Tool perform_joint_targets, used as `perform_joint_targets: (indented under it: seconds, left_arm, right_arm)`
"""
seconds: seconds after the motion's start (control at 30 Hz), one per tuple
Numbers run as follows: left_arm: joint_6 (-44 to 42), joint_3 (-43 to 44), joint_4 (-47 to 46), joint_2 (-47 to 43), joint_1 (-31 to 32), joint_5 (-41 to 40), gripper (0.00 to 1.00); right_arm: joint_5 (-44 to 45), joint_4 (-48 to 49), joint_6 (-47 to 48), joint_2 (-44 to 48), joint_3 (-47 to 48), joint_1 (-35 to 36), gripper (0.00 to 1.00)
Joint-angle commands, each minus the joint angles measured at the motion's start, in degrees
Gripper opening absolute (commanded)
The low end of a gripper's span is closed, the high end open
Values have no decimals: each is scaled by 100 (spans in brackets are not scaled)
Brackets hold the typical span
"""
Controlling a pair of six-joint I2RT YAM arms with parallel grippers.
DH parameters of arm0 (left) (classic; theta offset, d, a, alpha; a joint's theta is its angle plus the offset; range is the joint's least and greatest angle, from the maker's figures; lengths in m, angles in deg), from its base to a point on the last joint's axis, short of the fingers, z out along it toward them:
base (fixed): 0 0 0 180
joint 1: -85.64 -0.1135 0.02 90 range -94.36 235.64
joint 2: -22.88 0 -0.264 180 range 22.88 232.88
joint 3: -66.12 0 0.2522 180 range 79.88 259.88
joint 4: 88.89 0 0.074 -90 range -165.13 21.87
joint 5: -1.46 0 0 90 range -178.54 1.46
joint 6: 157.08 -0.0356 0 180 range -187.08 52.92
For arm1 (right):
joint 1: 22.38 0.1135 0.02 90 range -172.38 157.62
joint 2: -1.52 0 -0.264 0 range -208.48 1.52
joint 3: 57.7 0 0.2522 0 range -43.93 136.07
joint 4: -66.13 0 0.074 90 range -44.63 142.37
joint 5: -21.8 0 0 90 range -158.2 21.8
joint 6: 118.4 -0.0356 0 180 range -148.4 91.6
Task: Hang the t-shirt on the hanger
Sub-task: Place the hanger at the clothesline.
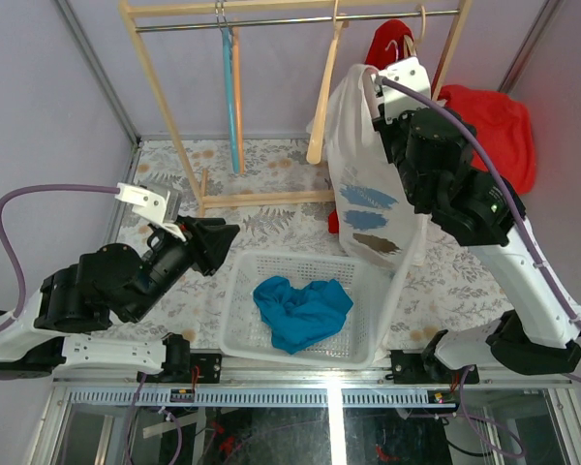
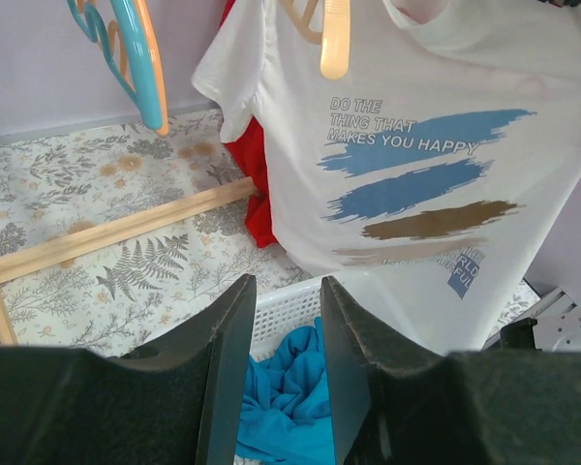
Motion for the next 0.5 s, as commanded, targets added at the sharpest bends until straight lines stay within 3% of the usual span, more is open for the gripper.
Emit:
perform_joint_targets:
  seconds: [0.0,0.13,0.47]
  left_arm:
    - [108,-120,-100,-97,0,-23,33]
    - [76,-124,-144,-163,0,-25,32]
    - [198,-398,-141,-411,-2,-27,32]
  right_arm:
    - [-1292,233,-370,-148,364,-861,0]
    - [-2211,193,-760,-547,928,-1325,0]
    - [-3288,222,-1202,-1322,2106,-1860,0]
